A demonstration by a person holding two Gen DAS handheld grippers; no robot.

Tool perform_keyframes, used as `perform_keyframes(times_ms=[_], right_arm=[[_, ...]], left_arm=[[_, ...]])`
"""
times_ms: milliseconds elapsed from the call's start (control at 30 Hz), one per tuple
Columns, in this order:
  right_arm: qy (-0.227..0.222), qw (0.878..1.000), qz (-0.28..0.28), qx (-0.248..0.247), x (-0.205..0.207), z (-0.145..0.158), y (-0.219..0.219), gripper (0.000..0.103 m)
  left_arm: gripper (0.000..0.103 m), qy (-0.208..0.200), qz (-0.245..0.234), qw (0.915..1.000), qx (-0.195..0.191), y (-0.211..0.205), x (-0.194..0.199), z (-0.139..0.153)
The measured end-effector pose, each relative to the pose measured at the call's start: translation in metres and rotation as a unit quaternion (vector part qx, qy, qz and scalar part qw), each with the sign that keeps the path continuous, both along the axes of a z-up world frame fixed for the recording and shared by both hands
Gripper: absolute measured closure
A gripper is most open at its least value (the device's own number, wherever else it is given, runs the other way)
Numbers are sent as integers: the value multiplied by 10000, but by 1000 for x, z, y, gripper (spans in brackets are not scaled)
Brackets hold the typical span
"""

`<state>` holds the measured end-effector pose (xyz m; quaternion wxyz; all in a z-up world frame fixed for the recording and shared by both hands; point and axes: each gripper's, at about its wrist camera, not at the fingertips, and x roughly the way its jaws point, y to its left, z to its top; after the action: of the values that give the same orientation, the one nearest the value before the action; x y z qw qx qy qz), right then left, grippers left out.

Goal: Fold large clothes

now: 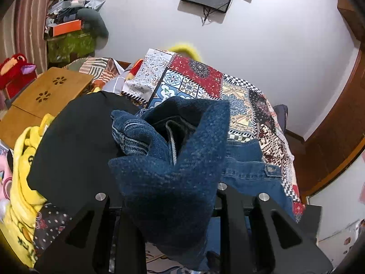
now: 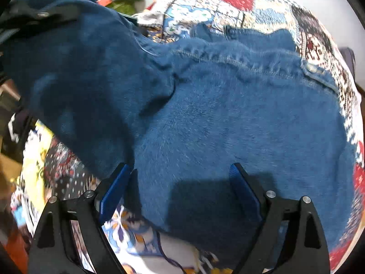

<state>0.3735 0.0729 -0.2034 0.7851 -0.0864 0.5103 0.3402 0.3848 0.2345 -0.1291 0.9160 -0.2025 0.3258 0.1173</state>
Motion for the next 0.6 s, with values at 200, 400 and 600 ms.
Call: perform_keyframes(times_ms=[200, 400, 600], right_arm=[[-310, 9957, -853, 189, 6, 20, -78, 16], [-443, 9790, -1984, 165, 11, 28, -173, 16], [-431, 9640, -2622, -52, 4, 23, -238, 16]], left_arm=[[81, -190, -600, 9973, 388, -63, 12, 27], [81, -233, -1676, 9830, 707, -165, 31, 31], [81, 723, -2752, 9556, 763, -253, 50, -36]])
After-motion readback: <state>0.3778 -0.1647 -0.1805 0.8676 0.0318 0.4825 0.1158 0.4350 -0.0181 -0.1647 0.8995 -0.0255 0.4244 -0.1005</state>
